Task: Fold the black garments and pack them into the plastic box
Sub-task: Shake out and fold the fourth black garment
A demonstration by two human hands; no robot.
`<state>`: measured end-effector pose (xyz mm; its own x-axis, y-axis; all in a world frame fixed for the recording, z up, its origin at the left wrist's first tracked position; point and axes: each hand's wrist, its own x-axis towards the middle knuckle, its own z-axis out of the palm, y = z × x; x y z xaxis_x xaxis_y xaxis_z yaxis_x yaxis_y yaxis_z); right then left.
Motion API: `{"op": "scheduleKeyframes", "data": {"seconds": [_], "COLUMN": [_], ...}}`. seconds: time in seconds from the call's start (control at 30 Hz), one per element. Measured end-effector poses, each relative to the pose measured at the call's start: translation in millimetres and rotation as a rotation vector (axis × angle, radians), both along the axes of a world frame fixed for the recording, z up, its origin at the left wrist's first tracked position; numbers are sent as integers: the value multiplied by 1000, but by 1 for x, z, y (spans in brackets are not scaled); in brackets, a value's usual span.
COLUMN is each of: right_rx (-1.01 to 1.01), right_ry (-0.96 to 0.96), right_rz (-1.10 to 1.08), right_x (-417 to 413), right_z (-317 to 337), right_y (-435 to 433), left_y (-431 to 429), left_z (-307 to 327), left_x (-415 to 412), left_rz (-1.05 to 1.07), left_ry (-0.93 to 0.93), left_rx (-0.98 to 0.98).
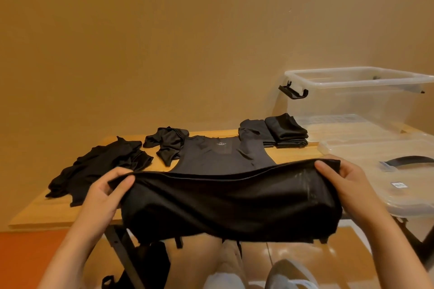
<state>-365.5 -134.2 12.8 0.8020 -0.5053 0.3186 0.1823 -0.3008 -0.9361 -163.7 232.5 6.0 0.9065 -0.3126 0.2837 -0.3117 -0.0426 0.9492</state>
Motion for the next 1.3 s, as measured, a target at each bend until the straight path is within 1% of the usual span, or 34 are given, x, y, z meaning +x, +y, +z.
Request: {"op": "scheduleKeyframes", "data": {"seconds": [0.07, 0.1, 0.17, 0.27, 0.4, 0.47, 0.53, 0.6, 0.67, 0.73, 0.8, 0.87, 1.0, 1.17, 1.23, 1.3], "right_rx": [37, 89, 142, 83, -29, -54, -44, -31, -96, -275, -461, -573, -613, -724, -759, -829], "right_ry": [-42, -64, -102, -33, 180, 213, 184, 145, 159, 249, 391, 461, 404, 530, 514, 444], "right_rz": [-33, -50, -105, -142, -103, -114, -115, -123, -171, -223, -251, -290, -390, -484, -523, -521], "right_x": [13, 20, 38, 80, 131, 139, 146, 163, 193, 227, 255, 276, 303, 326, 326, 321], "right_z": [5, 9, 15, 18, 3, 2, 10, 22, 28, 23, 12, 7, 12, -9, -14, -16], "right_y": [-6, -10, -21, -39, -56, -65, -74, -81, -90, -100, -108, -117, -135, -141, -138, -130], "left_y": [-8, -10, -16, -43, -74, -74, -71, -75, -88, -106, -118, -125, -133, -150, -154, -156], "left_z": [8, 14, 24, 28, 12, 13, 21, 30, 31, 27, 19, 16, 16, -6, -10, -11], "left_x": [18, 26, 44, 78, 126, 143, 162, 183, 207, 228, 248, 264, 293, 313, 311, 299], "left_rz": [60, 52, -36, -136, -106, -92, -69, -71, -35, 23, 47, 53, 101, 109, 155, 201], "left_ry": [24, 58, 89, 154, 182, 205, 217, 188, 119, 32, -31, -59, -124, -178, -218, -298], "left_rx": [-64, -123, -150, -2, 214, 223, 166, 153, 222, 360, 487, 527, 533, 793, 851, 877]}}
